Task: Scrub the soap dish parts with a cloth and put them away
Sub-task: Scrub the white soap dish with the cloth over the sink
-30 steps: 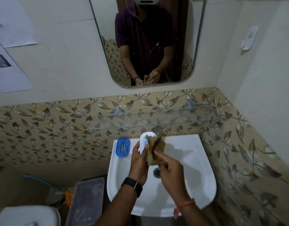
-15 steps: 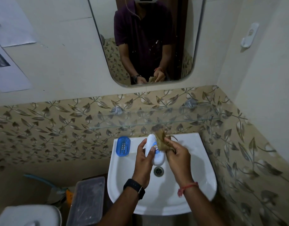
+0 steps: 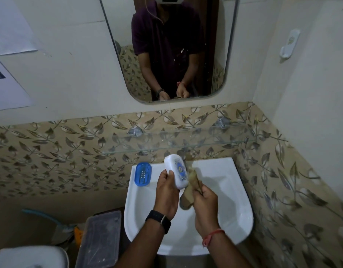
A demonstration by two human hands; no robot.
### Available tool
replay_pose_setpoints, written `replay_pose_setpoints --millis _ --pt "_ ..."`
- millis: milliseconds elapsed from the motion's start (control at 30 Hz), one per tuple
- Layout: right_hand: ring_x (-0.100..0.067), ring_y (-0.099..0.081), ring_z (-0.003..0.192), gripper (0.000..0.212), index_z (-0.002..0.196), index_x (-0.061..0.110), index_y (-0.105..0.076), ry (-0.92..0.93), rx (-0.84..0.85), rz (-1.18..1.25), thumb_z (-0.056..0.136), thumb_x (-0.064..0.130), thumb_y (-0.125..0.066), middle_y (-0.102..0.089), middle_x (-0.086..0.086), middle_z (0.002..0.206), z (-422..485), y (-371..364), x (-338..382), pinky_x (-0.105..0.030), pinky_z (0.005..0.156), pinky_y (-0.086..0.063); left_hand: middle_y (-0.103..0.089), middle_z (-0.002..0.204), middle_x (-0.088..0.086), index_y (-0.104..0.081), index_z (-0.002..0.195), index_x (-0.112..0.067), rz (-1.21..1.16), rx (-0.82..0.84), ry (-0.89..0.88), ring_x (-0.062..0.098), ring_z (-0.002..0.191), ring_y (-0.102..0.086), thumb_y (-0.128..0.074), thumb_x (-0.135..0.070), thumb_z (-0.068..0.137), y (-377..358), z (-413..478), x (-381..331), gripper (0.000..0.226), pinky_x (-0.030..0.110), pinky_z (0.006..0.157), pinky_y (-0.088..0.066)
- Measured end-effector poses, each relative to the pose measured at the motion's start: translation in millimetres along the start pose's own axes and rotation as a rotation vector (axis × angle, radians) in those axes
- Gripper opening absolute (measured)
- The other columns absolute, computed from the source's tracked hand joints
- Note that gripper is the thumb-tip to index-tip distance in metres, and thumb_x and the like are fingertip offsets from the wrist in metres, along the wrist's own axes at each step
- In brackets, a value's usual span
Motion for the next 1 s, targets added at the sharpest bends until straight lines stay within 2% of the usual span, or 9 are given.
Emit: replay_pose_setpoints --millis 100,233,333,467,600,700,800,900,1000 --pt "-0.026 -0.073 0.089 0.017 0.108 0.004 -0.074 -0.116 0.106 0.055 0.094 0.004 -0.063 -0.078 -0.011 0.099 -5 -8 -13 -0.041 0.081 -0.06 -0.068 0.126 0.023 -0.056 0.127 -0.004 0.104 0.012 -0.004 0.034 0.108 -0.067 -0.051 -0.02 0.105 3 -1 -3 0.028 0.049 0.094 -0.056" --pt "-0.031 -0.063 0.063 0.017 0.104 -0.011 -0.067 -0.188 0.008 0.152 0.097 -0.004 -0.053 -0.07 -0.016 0.074 10 4 -7 -0.04 0.064 -0.053 -0.07 0.124 0.021 -0.062 0.119 -0.003 0.298 0.083 -0.067 0.03 0.109 -0.068 -0.054 -0.017 0.104 6 -6 -6 0.022 0.042 0.089 -0.059" --pt "-0.031 -0.064 0.073 0.021 0.096 -0.007 -0.068 -0.233 0.058 0.107 0.096 -0.01 -0.048 -0.068 -0.02 0.086 10 6 -9 -0.041 0.067 -0.056 -0.068 0.122 0.024 -0.063 0.12 -0.004 0.391 0.097 -0.093 0.029 0.106 -0.066 -0.055 -0.015 0.103 6 -9 -4 0.022 0.05 0.097 -0.053" --pt "-0.043 -0.071 0.091 0.028 0.096 -0.003 -0.073 -0.287 0.281 0.064 0.095 -0.011 -0.046 -0.074 -0.029 0.101 0 -11 -13 -0.063 0.09 -0.054 -0.067 0.101 0.029 -0.066 0.114 -0.009 0.421 0.065 -0.109 0.033 0.083 -0.059 -0.057 -0.019 0.103 12 -10 -4 0.017 0.044 0.067 -0.052" --pt "-0.031 -0.068 0.088 0.018 0.103 0.0 -0.07 -0.142 0.136 0.038 0.097 0.0 -0.054 -0.074 -0.021 0.098 27 -5 19 -0.048 0.086 -0.055 -0.071 0.102 0.026 -0.067 0.113 -0.006 0.483 0.121 -0.147 0.029 0.088 -0.064 -0.058 -0.017 0.102 6 -16 -3 0.017 0.035 0.075 -0.054" --pt "-0.014 -0.062 0.077 0.02 0.098 0.008 -0.074 0.195 0.125 -0.352 0.098 0.023 -0.06 -0.072 -0.002 0.083 35 -17 63 -0.027 0.069 -0.049 -0.068 0.108 0.028 -0.068 0.114 -0.008 0.549 0.18 -0.166 0.023 0.093 -0.062 -0.059 -0.018 0.102 -5 -23 1 0.018 0.033 0.084 -0.05" --pt "0.004 -0.062 0.105 0.045 0.122 0.018 -0.071 0.472 0.226 -0.67 0.091 -0.008 -0.051 -0.067 0.009 0.119 11 -35 78 0.001 0.085 -0.043 -0.076 0.103 0.016 -0.07 0.115 -0.009 0.532 0.155 -0.177 0.021 0.092 -0.069 -0.058 -0.01 0.101 -7 -21 -4 0.019 0.029 0.081 -0.056" --pt "0.002 -0.054 0.123 0.056 0.13 0.02 -0.064 0.51 0.278 -0.668 0.09 -0.015 -0.049 -0.058 0.011 0.133 -16 -34 57 -0.004 0.099 -0.04 -0.076 0.096 0.003 -0.071 0.117 -0.011 0.492 0.119 -0.17 0.009 0.076 -0.065 -0.049 0.005 0.095 -6 -18 -11 0.035 0.02 0.065 -0.053" --pt "-0.01 -0.063 0.117 0.05 0.128 0.018 -0.067 0.428 0.17 -0.583 0.091 -0.012 -0.051 -0.067 0.002 0.128 -7 -23 48 -0.02 0.1 -0.05 -0.077 0.112 0.006 -0.071 0.122 -0.012 0.445 0.152 -0.145 0.017 0.097 -0.072 -0.052 0.001 0.098 -7 -22 -10 0.033 0.029 0.081 -0.059"
Point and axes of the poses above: each hand's wrist, its own z-axis towards the middle knuckle, its own y-axis out of the back of the hand, x = y × z, the point moved 10 cm from there along z, towards the middle knuckle
